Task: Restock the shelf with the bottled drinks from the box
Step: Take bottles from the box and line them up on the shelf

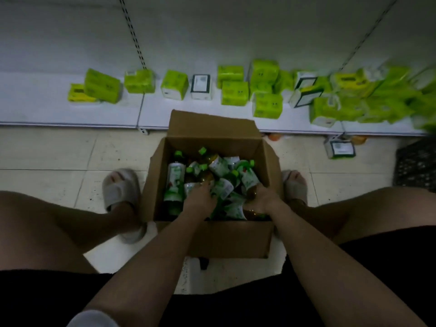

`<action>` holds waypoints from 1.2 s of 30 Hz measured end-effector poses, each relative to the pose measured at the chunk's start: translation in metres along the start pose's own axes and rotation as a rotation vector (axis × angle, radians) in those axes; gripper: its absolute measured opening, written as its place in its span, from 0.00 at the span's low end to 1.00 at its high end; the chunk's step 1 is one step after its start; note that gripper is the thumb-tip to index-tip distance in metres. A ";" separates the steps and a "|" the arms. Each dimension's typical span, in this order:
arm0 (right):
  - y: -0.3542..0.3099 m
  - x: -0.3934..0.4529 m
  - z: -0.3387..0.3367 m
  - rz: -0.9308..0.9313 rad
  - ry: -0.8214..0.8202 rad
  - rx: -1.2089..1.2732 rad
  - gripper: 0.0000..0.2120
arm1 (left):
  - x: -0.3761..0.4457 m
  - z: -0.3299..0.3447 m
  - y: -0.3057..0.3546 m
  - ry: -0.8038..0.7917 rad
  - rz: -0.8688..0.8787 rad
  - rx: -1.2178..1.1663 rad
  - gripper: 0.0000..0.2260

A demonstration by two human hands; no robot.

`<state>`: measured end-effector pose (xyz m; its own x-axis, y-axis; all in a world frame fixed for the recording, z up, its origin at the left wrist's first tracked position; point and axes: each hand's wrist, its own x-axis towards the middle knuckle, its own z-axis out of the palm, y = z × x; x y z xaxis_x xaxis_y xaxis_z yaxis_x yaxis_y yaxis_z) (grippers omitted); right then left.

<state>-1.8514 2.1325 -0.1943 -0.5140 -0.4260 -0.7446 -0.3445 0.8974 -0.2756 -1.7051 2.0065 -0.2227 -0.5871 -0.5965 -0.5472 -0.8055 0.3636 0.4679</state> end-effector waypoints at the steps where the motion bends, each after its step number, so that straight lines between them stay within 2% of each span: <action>1: 0.004 0.014 0.008 0.030 -0.039 -0.011 0.42 | 0.013 0.007 -0.006 -0.030 -0.016 -0.001 0.22; 3: 0.005 0.032 0.015 0.102 -0.058 -0.043 0.33 | 0.033 0.017 -0.014 -0.091 -0.047 -0.001 0.21; 5: 0.002 0.042 0.012 0.095 -0.056 -0.054 0.26 | 0.049 0.025 -0.016 -0.148 -0.041 -0.010 0.24; 9: -0.022 0.051 -0.010 -0.033 0.057 0.025 0.27 | 0.070 0.040 -0.016 -0.238 -0.071 -0.165 0.36; 11: -0.036 0.056 -0.015 -0.082 0.119 0.113 0.24 | 0.072 0.039 -0.016 -0.227 -0.075 -0.190 0.34; 13: -0.045 0.061 -0.013 -0.075 0.150 0.223 0.24 | 0.071 0.039 -0.018 -0.247 -0.065 -0.162 0.36; 15: -0.042 0.065 -0.006 -0.034 0.219 0.375 0.27 | 0.070 0.038 -0.023 -0.303 -0.054 -0.132 0.41; 18: -0.027 0.065 0.013 0.095 0.234 0.716 0.29 | 0.078 0.035 -0.026 -0.373 -0.065 -0.107 0.46; 19: -0.023 0.065 0.022 0.132 0.228 0.857 0.31 | 0.081 0.032 -0.025 -0.393 -0.054 -0.085 0.44; 21: -0.025 0.062 0.036 0.164 0.237 0.966 0.37 | 0.086 0.024 -0.021 -0.415 -0.007 0.015 0.35; 23: -0.028 0.062 0.049 0.135 0.253 0.941 0.43 | 0.090 0.017 -0.018 -0.414 0.027 0.063 0.27; 25: -0.034 0.063 0.053 0.101 0.266 0.868 0.43 | 0.094 0.014 -0.019 -0.426 0.013 -0.032 0.25; 32: -0.043 0.079 0.036 0.050 0.273 0.768 0.32 | 0.099 0.005 -0.031 -0.460 -0.106 -0.333 0.30; 36: -0.054 0.075 0.025 -0.038 0.202 0.685 0.25 | 0.091 -0.009 -0.031 -0.334 -0.141 -0.415 0.36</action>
<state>-1.8519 2.0544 -0.2505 -0.6698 -0.4120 -0.6178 0.1716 0.7235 -0.6686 -1.7331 1.9345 -0.2811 -0.5234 -0.3353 -0.7833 -0.8188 -0.0563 0.5713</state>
